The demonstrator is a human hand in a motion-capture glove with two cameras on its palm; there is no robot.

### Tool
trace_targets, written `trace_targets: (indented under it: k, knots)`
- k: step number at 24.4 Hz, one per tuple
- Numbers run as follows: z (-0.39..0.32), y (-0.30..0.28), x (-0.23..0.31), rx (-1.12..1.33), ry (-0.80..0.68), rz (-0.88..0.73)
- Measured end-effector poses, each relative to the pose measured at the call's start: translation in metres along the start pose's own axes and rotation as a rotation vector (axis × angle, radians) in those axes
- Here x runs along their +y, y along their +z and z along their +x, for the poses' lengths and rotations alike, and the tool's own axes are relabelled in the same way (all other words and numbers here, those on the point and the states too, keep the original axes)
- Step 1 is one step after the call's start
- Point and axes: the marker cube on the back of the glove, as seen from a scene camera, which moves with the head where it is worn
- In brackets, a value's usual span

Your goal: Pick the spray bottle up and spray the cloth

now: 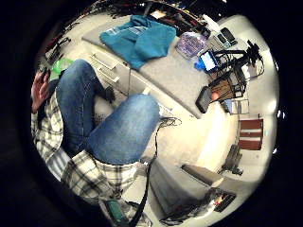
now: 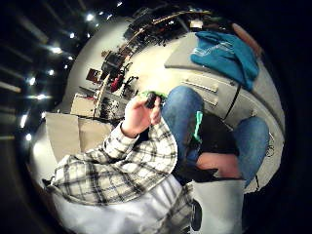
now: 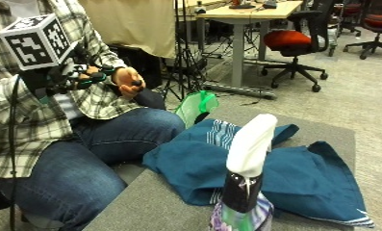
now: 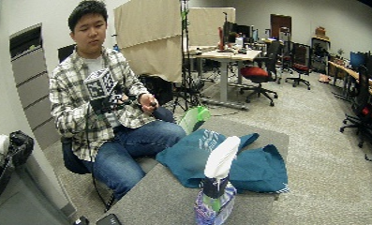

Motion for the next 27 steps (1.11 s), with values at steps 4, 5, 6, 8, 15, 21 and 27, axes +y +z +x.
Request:
trace_targets:
  k: [4, 5, 6, 8, 15, 21, 27]
  knots:
    - [0.038, -0.007, -0.022, -0.013, 0.067, 0.031]
    - [0.047, -0.008, -0.027, -0.018, 0.086, 0.039]
    - [0.057, -0.009, -0.033, -0.024, 0.107, 0.048]
    - [0.077, -0.011, -0.047, -0.041, 0.150, 0.071]
    - [0.156, -0.023, -0.108, -0.189, 0.292, 0.220]
    - [0.224, -0.027, -0.166, -0.371, 0.374, 0.344]
    - [0.273, -0.015, -0.218, -0.567, 0.469, 0.429]
